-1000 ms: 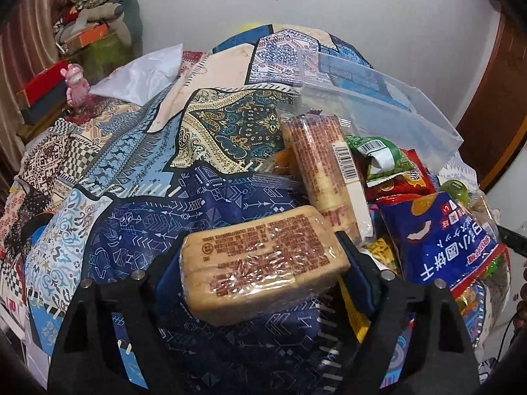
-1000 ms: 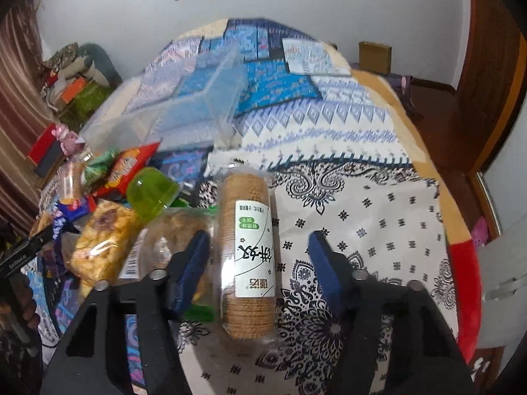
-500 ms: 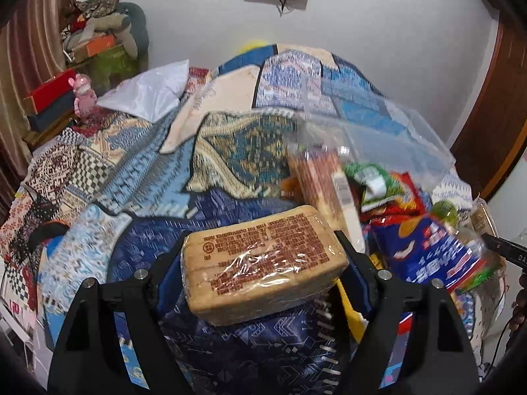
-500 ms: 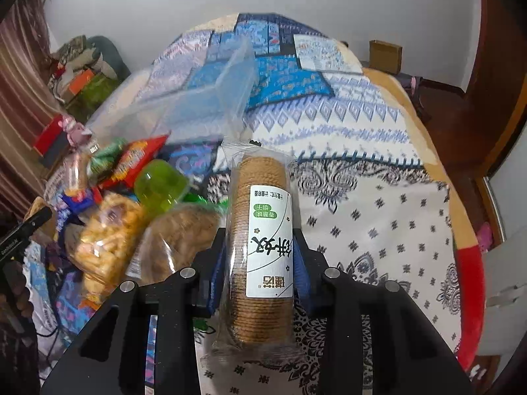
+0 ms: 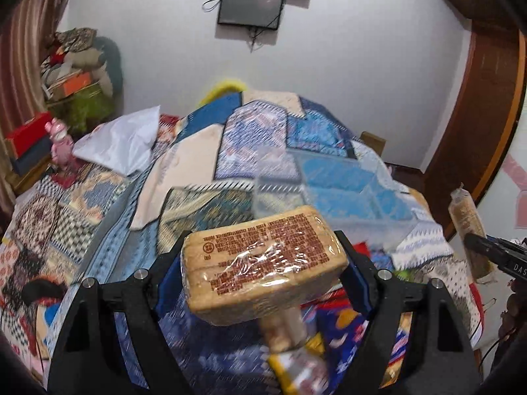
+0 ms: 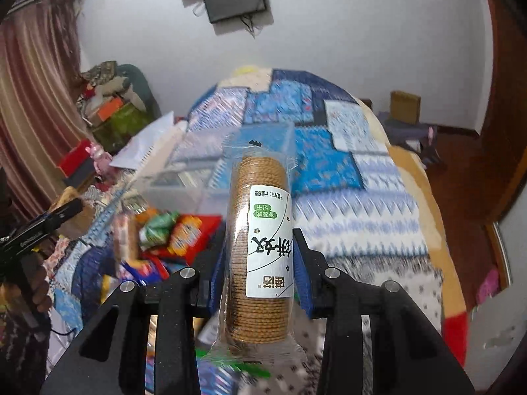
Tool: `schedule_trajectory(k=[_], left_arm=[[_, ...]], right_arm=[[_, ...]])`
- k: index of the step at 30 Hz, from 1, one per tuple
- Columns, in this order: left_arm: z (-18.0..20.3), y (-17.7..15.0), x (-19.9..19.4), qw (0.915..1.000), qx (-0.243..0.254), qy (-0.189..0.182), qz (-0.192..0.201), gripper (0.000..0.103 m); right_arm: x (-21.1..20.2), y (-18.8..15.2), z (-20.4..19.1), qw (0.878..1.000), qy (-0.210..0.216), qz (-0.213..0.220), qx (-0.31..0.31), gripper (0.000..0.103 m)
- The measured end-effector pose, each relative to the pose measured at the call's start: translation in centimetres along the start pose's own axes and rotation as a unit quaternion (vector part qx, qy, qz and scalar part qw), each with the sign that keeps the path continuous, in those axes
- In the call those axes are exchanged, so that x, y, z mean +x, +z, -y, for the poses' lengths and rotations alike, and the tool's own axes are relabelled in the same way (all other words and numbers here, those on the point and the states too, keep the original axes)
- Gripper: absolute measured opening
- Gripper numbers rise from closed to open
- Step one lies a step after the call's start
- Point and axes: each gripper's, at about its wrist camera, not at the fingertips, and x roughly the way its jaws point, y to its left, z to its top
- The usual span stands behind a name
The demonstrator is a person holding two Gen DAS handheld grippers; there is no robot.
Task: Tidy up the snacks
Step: 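Carry bread loaf and biscuit roll into the clear box and release both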
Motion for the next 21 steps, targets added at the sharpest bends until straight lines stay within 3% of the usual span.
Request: schedule_trajectory(k=[6, 9, 14, 21], left_arm=[[1.7, 2.6, 2.6, 0.9996, 0.005, -0.029, -0.001, 0.081], [2.5, 3.5, 4.2, 0.9995, 0.018, -0.024, -0.004, 0.081], [3.2, 4.7, 7.6, 0.9984, 0.024, -0.041, -0.030, 0.081], [4.1, 5.8, 12.6, 0.9966, 0.038, -0.034, -0.064, 0.081]], right_arm=[[1.9, 2.4, -1.9, 1.000, 0.021, 0.012, -0.017, 0.033], [3.5, 3.5, -2.8, 0.999, 0.029, 0.010, -0.024, 0.033], [6.2, 5.2, -3.2, 0.999, 0.044, -0.003, -0.018, 0.033], [10.3, 7.2, -2.3, 0.999, 0.037, -0.033, -0.008, 0.033]])
